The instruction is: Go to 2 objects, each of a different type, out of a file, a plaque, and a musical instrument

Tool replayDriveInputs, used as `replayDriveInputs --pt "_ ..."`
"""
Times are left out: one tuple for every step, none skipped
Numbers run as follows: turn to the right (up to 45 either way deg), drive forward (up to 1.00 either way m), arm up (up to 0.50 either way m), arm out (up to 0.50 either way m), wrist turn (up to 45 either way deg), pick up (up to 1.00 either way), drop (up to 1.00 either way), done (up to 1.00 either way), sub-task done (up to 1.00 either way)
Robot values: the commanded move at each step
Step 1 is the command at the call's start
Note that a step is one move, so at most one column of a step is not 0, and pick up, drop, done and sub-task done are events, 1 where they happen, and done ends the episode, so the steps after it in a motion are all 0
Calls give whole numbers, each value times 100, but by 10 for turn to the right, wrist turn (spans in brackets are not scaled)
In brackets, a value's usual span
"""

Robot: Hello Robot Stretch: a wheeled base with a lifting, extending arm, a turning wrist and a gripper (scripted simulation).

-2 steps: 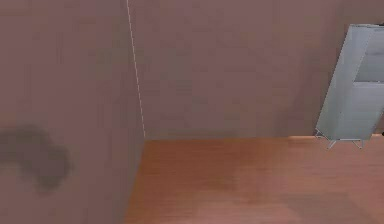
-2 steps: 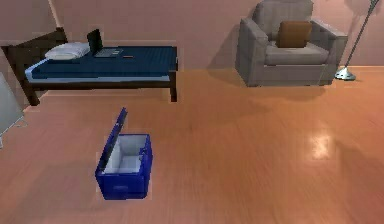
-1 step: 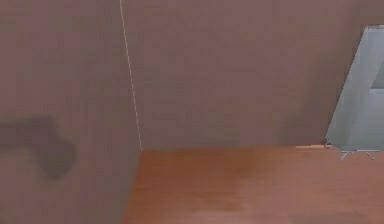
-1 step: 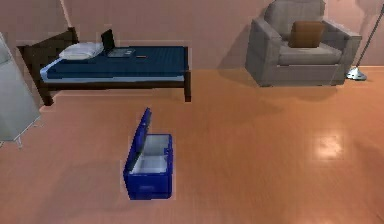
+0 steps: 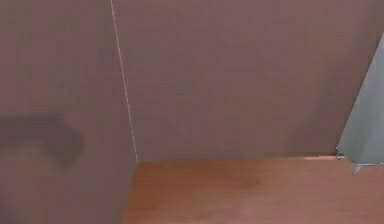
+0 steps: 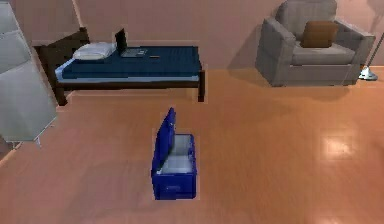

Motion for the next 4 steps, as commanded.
replayDriveInputs --pt "450 0 0 0 0 0 0 0 0" --pt "420 0 0 0 0 0 0 0 0" --pt "0 5 0 0 0 0 0 0 0" --pt "-450 0 0 0 0 0 0 0 0"
